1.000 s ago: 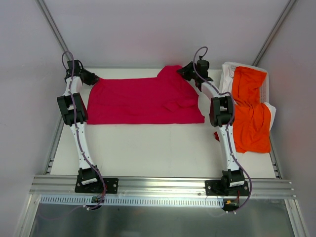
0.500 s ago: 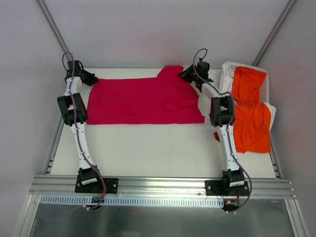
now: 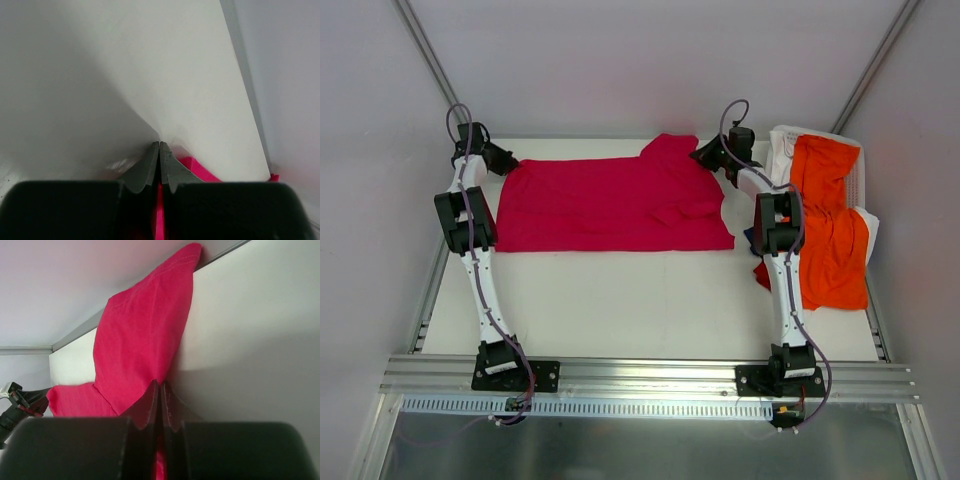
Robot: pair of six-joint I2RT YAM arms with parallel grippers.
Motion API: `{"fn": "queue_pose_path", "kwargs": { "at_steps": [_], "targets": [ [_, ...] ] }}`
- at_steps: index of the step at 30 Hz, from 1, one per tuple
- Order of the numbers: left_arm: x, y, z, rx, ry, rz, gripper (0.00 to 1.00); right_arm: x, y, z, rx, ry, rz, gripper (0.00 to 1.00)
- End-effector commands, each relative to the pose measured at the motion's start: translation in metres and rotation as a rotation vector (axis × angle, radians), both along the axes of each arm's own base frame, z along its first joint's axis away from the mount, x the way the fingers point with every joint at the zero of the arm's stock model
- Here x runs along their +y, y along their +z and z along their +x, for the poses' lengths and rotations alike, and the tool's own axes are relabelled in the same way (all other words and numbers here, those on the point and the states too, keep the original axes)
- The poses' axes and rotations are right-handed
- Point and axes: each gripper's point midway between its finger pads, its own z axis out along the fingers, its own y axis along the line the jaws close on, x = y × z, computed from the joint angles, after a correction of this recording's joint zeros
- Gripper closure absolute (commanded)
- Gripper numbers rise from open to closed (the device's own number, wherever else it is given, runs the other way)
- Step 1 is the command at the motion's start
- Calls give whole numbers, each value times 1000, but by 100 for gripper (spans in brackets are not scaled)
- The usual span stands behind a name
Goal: Fold and stack the t-shirts
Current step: Grap the side of the flattened tshirt furthest away from the robot with both arms
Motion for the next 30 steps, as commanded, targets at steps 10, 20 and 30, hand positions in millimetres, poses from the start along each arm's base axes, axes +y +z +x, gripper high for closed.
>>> {"fn": "queue_pose_path", "kwargs": {
  "at_steps": [10, 20, 30],
  "targets": [
    [1, 61, -16, -38, -30, 106, 100, -11, 119, 2, -214, 36, -20, 100],
    [0, 107, -34, -80, -33, 157, 100, -6, 143, -14, -234, 80, -26, 100],
    [-3, 119, -73, -48, -22, 206, 100, -6, 170, -49, -257, 127, -58, 99]
  ]
}}
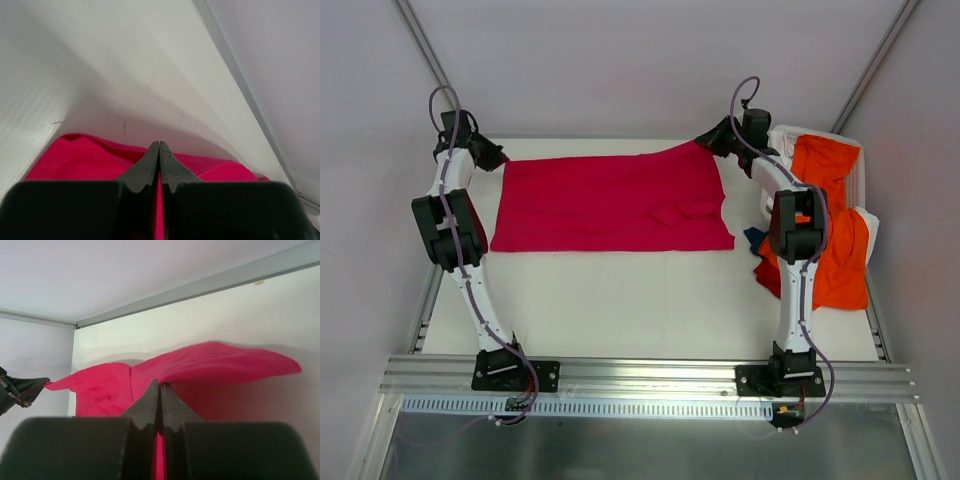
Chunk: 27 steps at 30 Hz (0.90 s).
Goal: Fold and stack the t-shirts
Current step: Grap the side of the flattened tshirt furthest away from the robot with both arms, then fold the other side of the tshirt into a rectangle
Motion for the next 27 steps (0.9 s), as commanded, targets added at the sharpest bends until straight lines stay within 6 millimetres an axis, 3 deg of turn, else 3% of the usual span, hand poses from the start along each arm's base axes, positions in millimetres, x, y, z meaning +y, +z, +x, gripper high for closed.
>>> {"fn": "queue_pose_path", "kwargs": {
  "at_steps": [1, 10, 11, 12, 14, 15, 19, 27],
  "targets": [
    [-2, 28, -14, -36, -5, 63, 100, 0, 74, -16, -147, 43, -12, 99],
    [-4, 33, -51, -26, 17, 105, 100, -6, 84, -62, -143, 66, -44, 100],
    [-3, 34, -56, -25, 24, 110, 100, -7, 92, -67, -158, 69, -52, 100],
    [-1, 34, -60, -22, 32, 114, 100, -8, 84, -75, -139, 72, -58, 100],
    [1, 31, -69, -12, 46, 113, 100, -10, 82, -83, -130, 71, -65, 100],
    [5, 32, -72, -15, 59, 115, 100, -11, 90, -88, -147, 75, -70, 99],
    [15, 32, -87, -35, 114, 123, 100, -13, 78, -105, -129, 86, -97, 100],
    [29, 28, -113, -53, 196, 112, 100, -13, 64, -125, -94, 124, -119, 100]
  ]
}}
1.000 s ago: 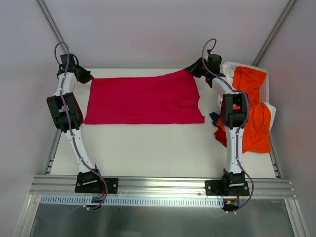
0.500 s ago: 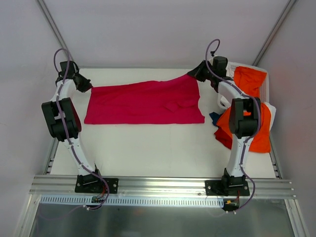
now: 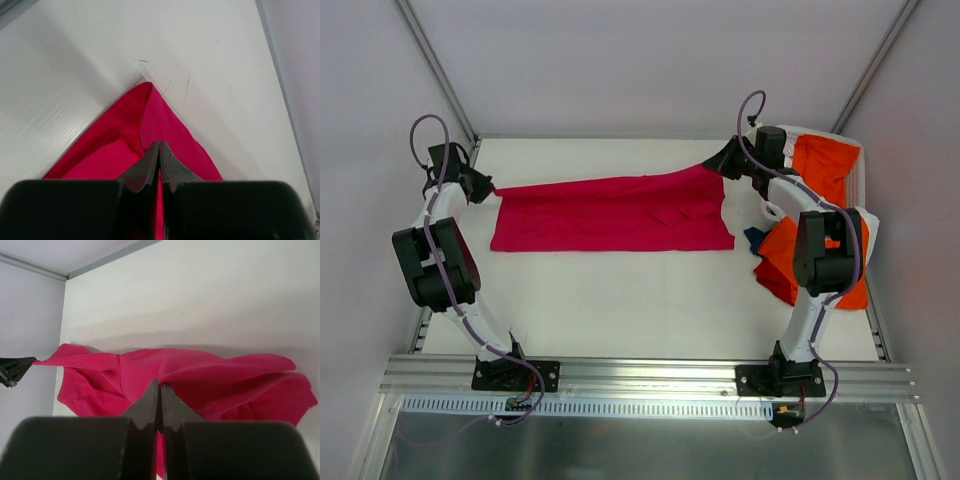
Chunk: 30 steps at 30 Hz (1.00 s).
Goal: Fold and stack the t-shirts
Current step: Fold the other side of the tshirt into a rectangle
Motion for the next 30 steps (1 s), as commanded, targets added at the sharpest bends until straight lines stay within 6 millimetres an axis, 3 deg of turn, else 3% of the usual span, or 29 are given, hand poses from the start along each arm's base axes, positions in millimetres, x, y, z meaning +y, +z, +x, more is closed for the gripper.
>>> {"fn": "queue_pose_path", "kwargs": {
  "at_steps": [1, 9, 26, 27, 28, 29, 30],
  "targets": [
    [18, 21, -6, -88, 76, 29, 100, 0, 32, -14, -90, 43, -13, 99],
    [23, 18, -20, -79, 99, 53, 100, -5, 11, -35, -42, 34, -33, 100],
    [23, -22, -62, 19, 161, 64, 100, -15, -52, -91, 109, 28, -83, 99],
    [23, -25, -64, 25, 164, 64, 100, -15, -58, -96, 133, 28, -91, 95],
    [22, -28, -65, 36, 155, 63, 100, -17, -61, -98, 143, 20, -102, 57],
    [21, -31, -66, 52, 155, 59, 64, -18, -66, -102, 160, 13, -111, 21],
    [22, -33, -68, 66, 162, 56, 34, -20, -69, -104, 175, 6, -118, 1]
  ]
}}
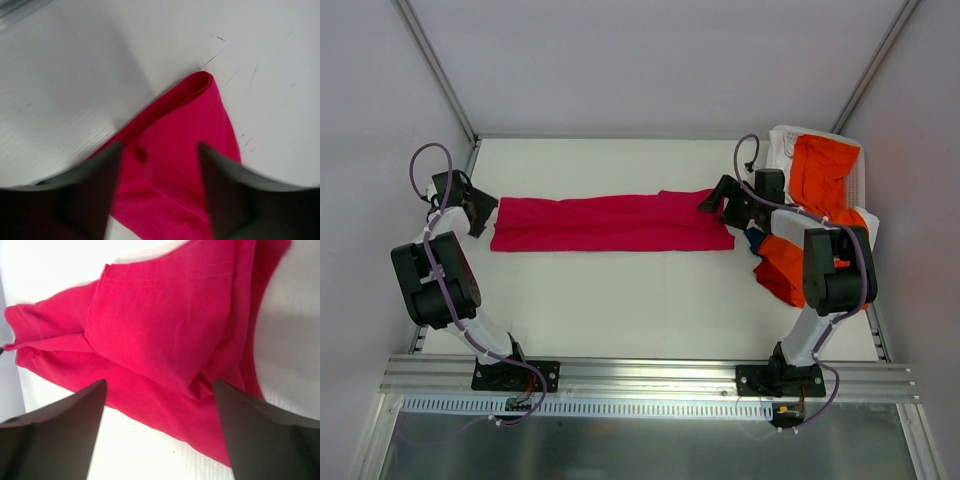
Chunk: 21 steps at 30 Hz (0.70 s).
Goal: Fold and stack the t-shirts
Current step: Fold the other side of the tshirt into a rectangle
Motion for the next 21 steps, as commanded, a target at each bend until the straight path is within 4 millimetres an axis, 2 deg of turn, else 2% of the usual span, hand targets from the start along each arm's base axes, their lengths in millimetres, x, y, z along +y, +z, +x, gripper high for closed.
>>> {"fn": "queue_pose_path", "kwargs": {
  "at_steps": [1, 2, 4, 5, 8, 9, 11, 12, 14, 15, 16, 17, 18, 19, 20, 21],
  "targets": [
    [14, 9, -6, 4, 63, 39, 7, -5, 15, -4, -39, -15, -45, 1],
    [13, 6, -11, 25, 82, 32, 1, -7, 15, -6, -34, -22, -46, 0],
    [18, 12, -17, 26, 119, 52, 1, -8, 11, -13, -23, -34, -53, 0],
    [19, 17, -18, 11, 131, 54, 1, -10, 22, -14, -52, -42, -56, 0],
    [15, 46, -16, -65, 118, 83, 1, -13, 33, -24, -92, -69, -122, 1],
    [10, 63, -9, -119, 93, 93, 1, -14, 49, -27, -135, -80, -151, 1],
    [-5, 78, 4, -170, 17, 83, 1, -14, 66, -30, -179, -92, -176, 0],
    [-26, 92, 20, -225, -70, 56, 1, -12, 82, -35, -219, -98, -192, 0],
    [-57, 106, 38, -277, -212, 45, 1, -12, 101, -37, -271, -114, -202, 1],
    [-96, 120, 56, -318, -345, 17, 1, -11, 101, -45, -262, -113, -222, 0],
    [-116, 126, 64, -332, -436, 41, 1, -11, 113, -49, -295, -115, -219, 0],
    [-138, 152, 80, -391, -523, 71, 1, -9, 117, -54, -304, -106, -223, 1],
    [-168, 142, 88, -379, -632, 41, 1, -9, 119, -57, -309, -108, -229, 0],
    [-210, 143, 91, -394, -756, 26, 1, -10, 125, -60, -323, -110, -228, 0],
    [-240, 142, 94, -406, -876, 30, 1, -9, 124, -64, -316, -105, -228, 1],
    [-272, 141, 106, -424, -994, -32, 1, -9, 124, -67, -316, -99, -230, 0]
  ]
}}
